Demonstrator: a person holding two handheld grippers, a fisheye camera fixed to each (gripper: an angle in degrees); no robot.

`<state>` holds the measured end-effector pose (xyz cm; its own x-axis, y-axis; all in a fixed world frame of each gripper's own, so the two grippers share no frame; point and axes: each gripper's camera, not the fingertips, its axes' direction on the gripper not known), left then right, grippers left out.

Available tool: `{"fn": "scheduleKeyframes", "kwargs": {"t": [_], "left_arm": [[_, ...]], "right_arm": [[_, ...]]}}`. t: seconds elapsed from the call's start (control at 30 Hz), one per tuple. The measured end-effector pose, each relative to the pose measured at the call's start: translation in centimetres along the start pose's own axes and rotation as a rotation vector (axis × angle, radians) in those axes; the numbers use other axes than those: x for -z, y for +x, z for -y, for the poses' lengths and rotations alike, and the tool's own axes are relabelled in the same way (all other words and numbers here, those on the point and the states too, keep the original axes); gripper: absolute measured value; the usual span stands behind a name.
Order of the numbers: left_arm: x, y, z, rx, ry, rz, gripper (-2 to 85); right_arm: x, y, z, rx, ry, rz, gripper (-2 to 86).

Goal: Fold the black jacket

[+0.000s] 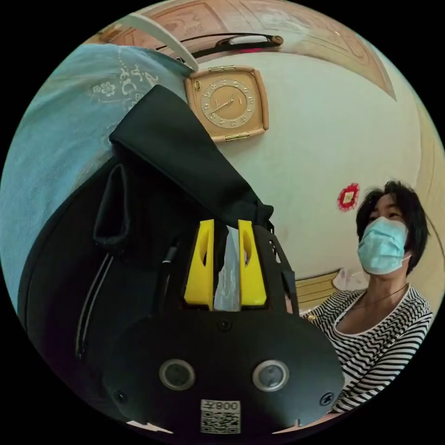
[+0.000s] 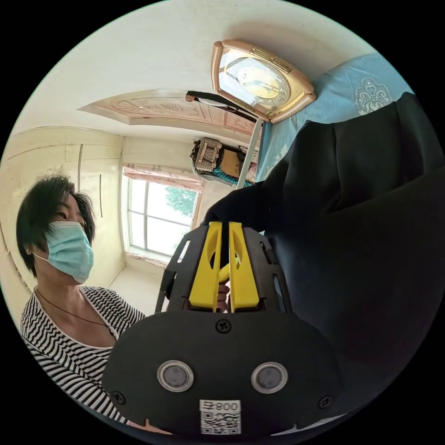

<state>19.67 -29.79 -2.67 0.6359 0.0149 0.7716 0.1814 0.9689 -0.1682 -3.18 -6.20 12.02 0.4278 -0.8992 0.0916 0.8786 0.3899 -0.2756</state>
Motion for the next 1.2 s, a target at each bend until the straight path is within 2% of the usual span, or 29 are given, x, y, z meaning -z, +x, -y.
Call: {"fn": "scheduleKeyframes", "kwargs": {"t": [0.13,0.17,0.23,0.4,0.53,0.67,0.87,1.0,1.1,1.2], "left_arm": [[-2.0,-4.0,1.6,0.170,0.081,-0.211,5.9],[-2.6,-4.0,2.1,0.166,0.109,-0.290,3.8],[-3.2,-3.1,2.8,0.144,0.127,-0.307,2.9],[-6.4,1.8,5.1,-0.017,-0.009,-0.261,2.0],[-10.5,4.6,6.1,-0.140,-0.213,-0.115,1.7],[-14.3,4.5,5.8,-0.161,-0.388,0.035,1.8],[-18.0,3.1,5.7,-0.135,-0.495,0.170,1.9],[-19.0,2.7,6.3,-0.120,-0.504,0.196,2.1],[-19.4,2.9,6.9,-0.116,-0.504,0.188,2.4],[-19.6,3.8,7.3,-0.136,-0.501,0.171,2.9]], "right_arm": [[2.9,1.4,-1.5,-0.015,0.031,0.054,2.5],[3.6,1.8,-2.0,-0.019,0.036,0.062,2.5],[5.1,2.2,-2.7,-0.014,0.048,0.061,2.4],[11.6,3.3,-5.5,-0.013,0.141,0.074,2.4],[17.2,4.8,-9.4,-0.062,0.168,-0.074,2.3],[19.9,7.9,-13.6,-0.171,0.190,-0.157,2.3],[20.9,10.7,-15.7,-0.241,0.201,-0.205,2.2],[20.9,10.5,-16.4,-0.267,0.186,-0.250,1.7],[22.3,8.8,-17.4,-0.287,0.263,-0.277,0.8],[22.0,4.1,-16.2,-0.199,0.336,-0.293,0.2]]}}
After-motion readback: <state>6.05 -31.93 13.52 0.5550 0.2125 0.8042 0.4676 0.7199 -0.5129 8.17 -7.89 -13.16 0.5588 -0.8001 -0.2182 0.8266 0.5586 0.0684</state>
